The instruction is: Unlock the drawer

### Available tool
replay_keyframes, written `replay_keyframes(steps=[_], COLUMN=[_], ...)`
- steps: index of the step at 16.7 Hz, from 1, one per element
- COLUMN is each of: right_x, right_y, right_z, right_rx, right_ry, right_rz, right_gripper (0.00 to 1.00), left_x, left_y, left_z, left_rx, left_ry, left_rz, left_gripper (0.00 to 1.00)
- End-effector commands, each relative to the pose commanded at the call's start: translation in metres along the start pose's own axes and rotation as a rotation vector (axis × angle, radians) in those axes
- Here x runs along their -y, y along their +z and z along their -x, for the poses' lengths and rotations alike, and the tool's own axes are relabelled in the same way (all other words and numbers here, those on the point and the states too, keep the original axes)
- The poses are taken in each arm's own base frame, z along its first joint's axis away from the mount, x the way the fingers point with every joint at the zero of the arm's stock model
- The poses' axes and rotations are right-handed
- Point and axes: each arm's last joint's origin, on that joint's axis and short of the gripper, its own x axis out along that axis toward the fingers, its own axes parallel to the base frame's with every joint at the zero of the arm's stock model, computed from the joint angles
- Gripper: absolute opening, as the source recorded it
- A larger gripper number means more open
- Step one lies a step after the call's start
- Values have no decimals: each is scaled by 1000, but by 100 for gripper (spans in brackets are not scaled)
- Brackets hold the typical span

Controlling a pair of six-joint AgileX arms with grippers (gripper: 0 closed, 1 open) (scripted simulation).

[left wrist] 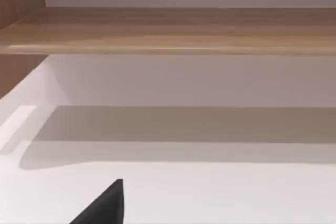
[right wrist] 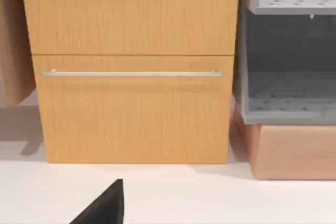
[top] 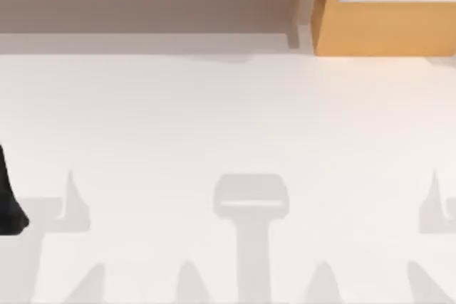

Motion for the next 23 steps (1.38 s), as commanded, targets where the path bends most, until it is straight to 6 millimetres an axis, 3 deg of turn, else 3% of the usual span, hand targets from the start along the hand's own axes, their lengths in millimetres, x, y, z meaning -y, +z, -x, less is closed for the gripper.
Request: replay_keyframes(steps=[4,10,16,20,23], right_x=[1,19,70,110,127], right_y=[8,60,99,105,105], right_z=[-1,-22,-78,-108,-117], right_rx=[15,35,7,-3,0], right_ry=[5,8,-2,-2,0], right_rz=[2,10,4,-2,0], right_gripper=[100,100,100,100,100], left_x=[0,0,0,0,0], left_y=[0,0,0,0,0], left_z=[0,0,0,0,0], left_rx=[0,0,0,0,0], left_ry=[0,0,0,0,0], left_rz=[0,0,0,0,0], left_gripper=[100,100,100,100,100])
